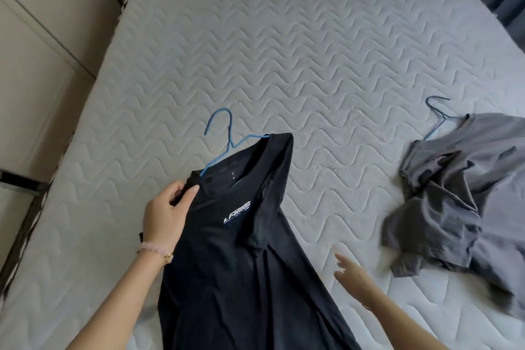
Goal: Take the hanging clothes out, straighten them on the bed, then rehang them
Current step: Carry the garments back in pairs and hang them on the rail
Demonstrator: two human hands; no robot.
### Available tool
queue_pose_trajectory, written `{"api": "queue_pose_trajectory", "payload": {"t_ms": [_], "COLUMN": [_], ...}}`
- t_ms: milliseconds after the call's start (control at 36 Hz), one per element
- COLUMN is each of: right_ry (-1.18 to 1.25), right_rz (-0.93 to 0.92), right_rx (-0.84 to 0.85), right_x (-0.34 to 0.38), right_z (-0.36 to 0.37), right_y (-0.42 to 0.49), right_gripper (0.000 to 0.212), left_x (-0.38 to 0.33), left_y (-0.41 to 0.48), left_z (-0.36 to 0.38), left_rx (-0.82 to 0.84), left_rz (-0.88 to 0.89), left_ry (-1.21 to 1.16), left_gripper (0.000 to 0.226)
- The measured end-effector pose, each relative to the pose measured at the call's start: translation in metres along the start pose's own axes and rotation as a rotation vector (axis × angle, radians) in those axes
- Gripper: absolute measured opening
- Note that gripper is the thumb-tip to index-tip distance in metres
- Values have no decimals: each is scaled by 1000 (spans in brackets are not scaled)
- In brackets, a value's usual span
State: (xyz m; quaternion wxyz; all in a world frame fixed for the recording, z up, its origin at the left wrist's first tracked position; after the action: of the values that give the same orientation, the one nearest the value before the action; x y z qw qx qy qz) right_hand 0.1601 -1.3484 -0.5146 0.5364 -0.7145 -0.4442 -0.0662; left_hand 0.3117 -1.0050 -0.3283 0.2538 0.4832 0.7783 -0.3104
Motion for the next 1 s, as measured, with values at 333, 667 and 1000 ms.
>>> {"api": "queue_pose_trajectory", "payload": {"t_ms": [333, 667, 1000], "right_ry": [305, 734, 784], "right_rz": [33, 254, 379], "right_rx": [-126, -293, -374], "right_x": [-119, -288, -328], "right_z": [-32, 15, -26], "right_y": [-205, -395, -389], "right_gripper": [19, 18, 17], "left_x": [-101, -154, -184], "left_y": [-215, -375, -369], "left_z": [-22, 29, 122], "left_rx": [14, 99, 258], "left_rz": [138, 319, 224], "left_ry": [-193, -233, -237], "left_gripper": [46, 42, 36]}}
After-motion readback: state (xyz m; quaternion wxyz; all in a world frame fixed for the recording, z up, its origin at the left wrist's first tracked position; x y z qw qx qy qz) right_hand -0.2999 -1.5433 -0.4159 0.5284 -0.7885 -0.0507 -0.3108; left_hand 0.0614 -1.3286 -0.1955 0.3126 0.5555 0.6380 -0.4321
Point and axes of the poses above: each hand's wrist, its own y-axis towards the middle knuckle, its own z-axis out of the palm, x = y × z, the point moved 3 cm from there along y, towards the middle knuckle, and after that the axes turned 12 degrees about -z, right-handed, at the moved point
